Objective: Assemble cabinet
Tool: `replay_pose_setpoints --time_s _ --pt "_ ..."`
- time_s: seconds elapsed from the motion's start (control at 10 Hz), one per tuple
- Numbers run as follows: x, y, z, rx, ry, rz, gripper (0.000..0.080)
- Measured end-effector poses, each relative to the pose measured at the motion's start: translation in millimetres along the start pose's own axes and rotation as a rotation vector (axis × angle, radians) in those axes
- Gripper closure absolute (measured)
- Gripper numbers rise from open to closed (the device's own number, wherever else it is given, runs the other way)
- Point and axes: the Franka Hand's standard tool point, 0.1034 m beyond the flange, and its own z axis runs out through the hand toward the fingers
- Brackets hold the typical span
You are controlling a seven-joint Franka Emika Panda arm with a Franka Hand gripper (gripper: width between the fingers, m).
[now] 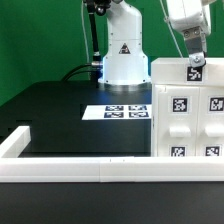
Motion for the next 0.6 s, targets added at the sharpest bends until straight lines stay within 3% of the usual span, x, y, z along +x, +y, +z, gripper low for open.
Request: replay_pose_setpoints --time_s 0.2,0.3,0.4,0.6 --pt "-0.4 0.6 0.6 -0.001 0.0 -0.021 0.024" --pt "-0.6 1.0 0.5 -0.004 -0.001 -0.035 0.0169" --pt "0.1 0.5 -3.5 -0.022 -0.01 -0.102 0.0169" --pt "-6.4 -3.5 -18.7 -0.029 -0.035 -0.168 0.0153"
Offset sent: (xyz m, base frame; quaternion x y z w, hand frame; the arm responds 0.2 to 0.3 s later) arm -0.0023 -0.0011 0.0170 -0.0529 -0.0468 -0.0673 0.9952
